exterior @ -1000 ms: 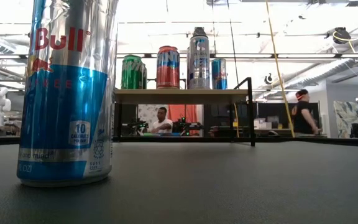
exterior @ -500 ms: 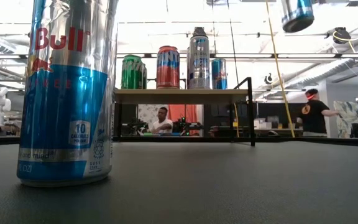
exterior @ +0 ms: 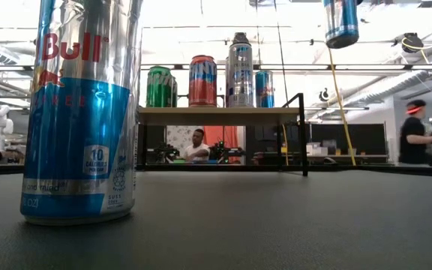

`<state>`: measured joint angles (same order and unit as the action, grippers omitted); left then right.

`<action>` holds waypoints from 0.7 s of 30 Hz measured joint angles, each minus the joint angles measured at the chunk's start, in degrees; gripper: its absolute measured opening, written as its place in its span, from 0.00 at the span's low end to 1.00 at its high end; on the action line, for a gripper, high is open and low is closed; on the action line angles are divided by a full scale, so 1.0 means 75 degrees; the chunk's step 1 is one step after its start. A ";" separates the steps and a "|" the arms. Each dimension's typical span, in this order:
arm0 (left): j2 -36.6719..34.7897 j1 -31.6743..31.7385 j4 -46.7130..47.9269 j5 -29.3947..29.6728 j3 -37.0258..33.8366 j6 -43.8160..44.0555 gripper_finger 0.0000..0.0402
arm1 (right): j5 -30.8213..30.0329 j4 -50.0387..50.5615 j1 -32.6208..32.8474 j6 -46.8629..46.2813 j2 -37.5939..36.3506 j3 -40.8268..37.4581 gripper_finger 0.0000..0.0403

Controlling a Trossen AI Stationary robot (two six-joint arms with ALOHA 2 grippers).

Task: Place canned beverage on shelf
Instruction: Put the top blue soda can on the shelf aligned with the other blue soda can

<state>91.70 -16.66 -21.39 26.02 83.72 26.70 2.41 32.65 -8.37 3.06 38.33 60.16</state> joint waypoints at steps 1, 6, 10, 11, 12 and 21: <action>0.0000 -0.0006 -0.0005 0.0000 0.0000 0.0003 0.85 | 0.0262 -0.0054 -0.0159 0.0048 0.0002 0.0000 0.56; 0.0000 -0.0012 0.0009 0.0000 0.0000 0.0000 0.85 | 0.1617 -0.0505 -0.0864 -0.0160 0.0164 0.0015 0.56; 0.0000 -0.0012 0.0027 0.0000 0.0000 -0.0016 0.85 | 0.1931 -0.0938 -0.1339 0.0011 0.0444 0.0015 0.56; 0.0000 -0.0012 0.0084 0.0002 0.0000 -0.0014 0.85 | 0.1987 -0.1004 -0.1491 0.0087 0.0526 0.0015 0.56; 0.0000 -0.0012 0.0161 0.0002 0.0000 -0.0005 0.85 | 0.2110 -0.1042 -0.1664 0.0148 0.0620 0.0015 0.56; 0.0000 -0.0012 0.0217 0.0003 0.0000 -0.0014 0.85 | 0.4003 -0.1820 -0.3523 0.0512 0.1632 0.0175 0.56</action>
<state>91.70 -16.75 -19.76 26.04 83.72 26.59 32.44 18.99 -34.80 6.90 50.57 61.47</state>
